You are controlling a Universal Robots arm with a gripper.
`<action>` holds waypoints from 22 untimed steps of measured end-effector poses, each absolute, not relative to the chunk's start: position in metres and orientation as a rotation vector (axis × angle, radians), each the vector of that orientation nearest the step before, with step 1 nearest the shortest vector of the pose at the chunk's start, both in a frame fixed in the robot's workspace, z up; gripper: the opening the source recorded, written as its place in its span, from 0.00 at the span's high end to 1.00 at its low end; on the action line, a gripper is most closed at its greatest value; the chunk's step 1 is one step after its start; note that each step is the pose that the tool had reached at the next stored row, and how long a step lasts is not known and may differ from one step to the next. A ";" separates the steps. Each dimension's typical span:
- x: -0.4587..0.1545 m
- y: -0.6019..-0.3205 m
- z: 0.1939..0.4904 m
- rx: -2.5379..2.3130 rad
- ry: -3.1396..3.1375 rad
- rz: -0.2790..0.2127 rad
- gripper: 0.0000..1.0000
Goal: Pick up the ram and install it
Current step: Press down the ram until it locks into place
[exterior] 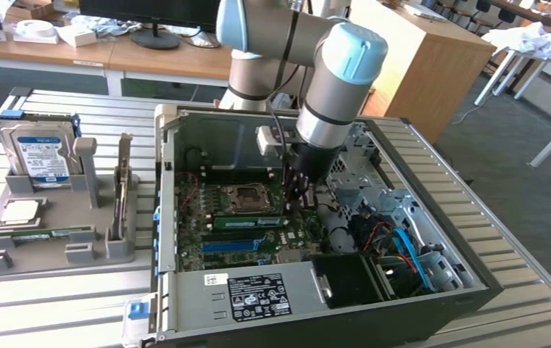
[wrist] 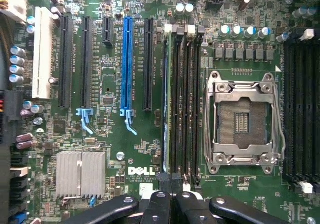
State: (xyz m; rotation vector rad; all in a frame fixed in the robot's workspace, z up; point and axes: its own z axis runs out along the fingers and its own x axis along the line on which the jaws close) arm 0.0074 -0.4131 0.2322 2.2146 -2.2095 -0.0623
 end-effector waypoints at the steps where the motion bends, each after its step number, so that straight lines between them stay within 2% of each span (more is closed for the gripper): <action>1: 0.007 -0.413 0.241 2.215 -2.209 -0.062 0.90; 9: 0.007 -0.413 0.260 2.215 -2.209 -0.062 0.90; 22: -0.002 -0.412 0.260 2.215 -2.209 -0.062 0.90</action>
